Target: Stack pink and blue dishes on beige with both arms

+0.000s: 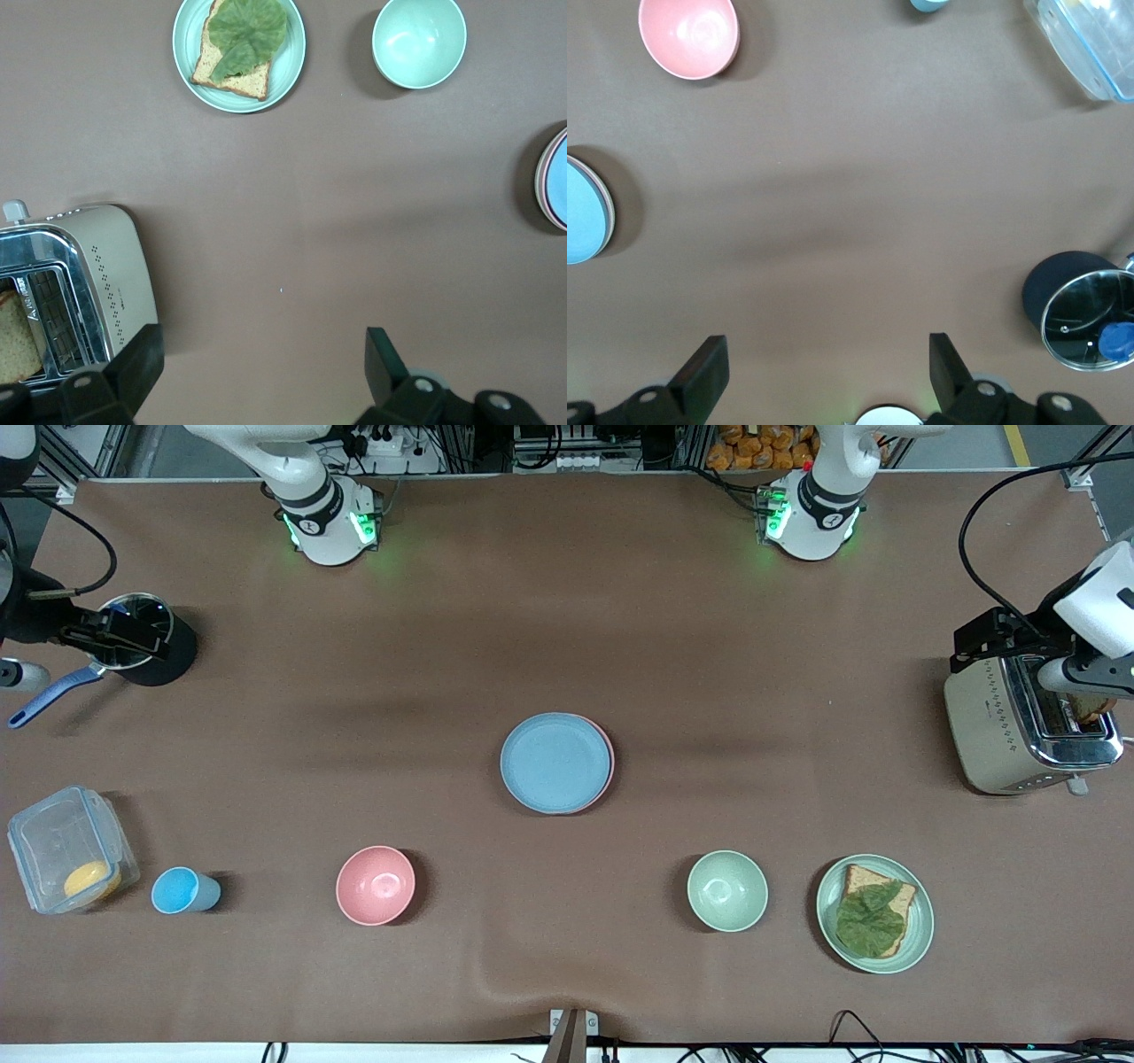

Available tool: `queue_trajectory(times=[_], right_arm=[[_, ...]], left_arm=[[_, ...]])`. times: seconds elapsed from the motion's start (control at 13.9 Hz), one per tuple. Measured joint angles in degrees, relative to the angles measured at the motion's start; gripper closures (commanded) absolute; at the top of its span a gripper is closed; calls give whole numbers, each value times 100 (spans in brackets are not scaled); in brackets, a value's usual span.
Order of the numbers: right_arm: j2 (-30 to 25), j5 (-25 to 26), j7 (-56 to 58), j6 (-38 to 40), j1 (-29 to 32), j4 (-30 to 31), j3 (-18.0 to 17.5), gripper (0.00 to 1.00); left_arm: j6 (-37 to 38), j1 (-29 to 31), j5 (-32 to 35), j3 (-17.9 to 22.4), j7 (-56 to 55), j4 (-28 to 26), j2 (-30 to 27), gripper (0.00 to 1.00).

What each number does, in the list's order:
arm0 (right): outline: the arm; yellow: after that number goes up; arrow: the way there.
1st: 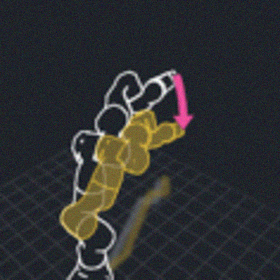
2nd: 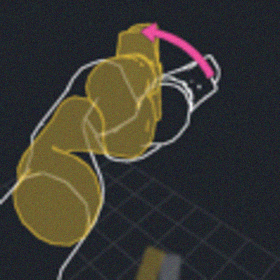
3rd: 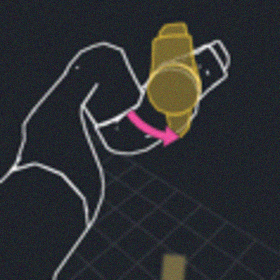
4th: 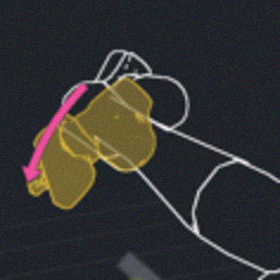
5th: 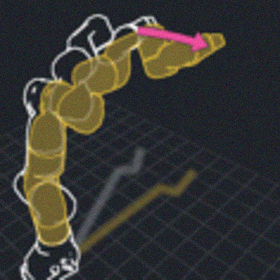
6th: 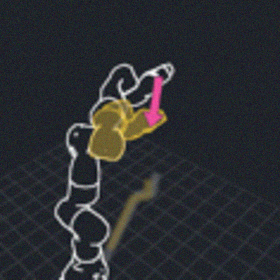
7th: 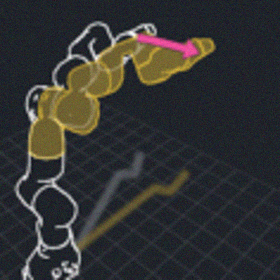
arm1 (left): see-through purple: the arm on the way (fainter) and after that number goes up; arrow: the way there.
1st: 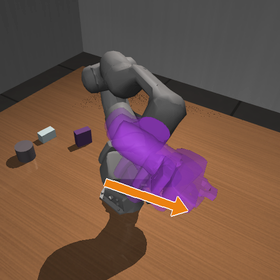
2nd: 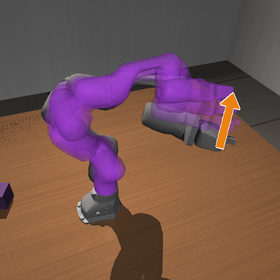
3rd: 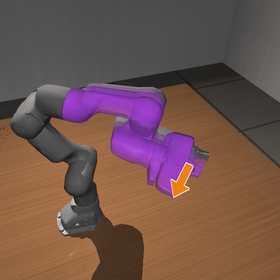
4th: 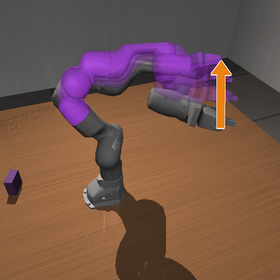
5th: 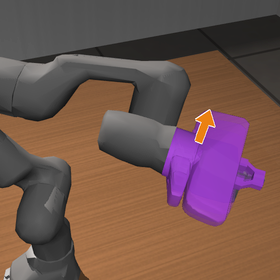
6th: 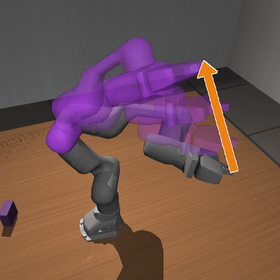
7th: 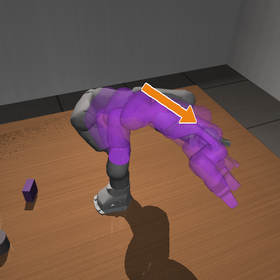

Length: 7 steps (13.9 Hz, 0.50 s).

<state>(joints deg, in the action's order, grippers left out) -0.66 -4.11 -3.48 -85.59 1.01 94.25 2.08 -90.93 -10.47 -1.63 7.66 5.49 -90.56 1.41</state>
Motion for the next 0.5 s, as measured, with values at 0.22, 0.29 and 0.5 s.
queue_trajectory(times=[0.22, 0.29, 0.5], right_arm=[[182, 2, -2, -1, 20, -247, -35, 0], [229, 3, -2, -1, 23, -311, -35, 0], [289, 6, -2, 0, 20, -384, -42, 0]], left_arm=[[0, 1, 0, 2, -7, 1, 11, 0], [0, 1, 0, 5, -9, 2, 15, 0], [0, 2, 0, 19, -10, 2, 19, 0]])
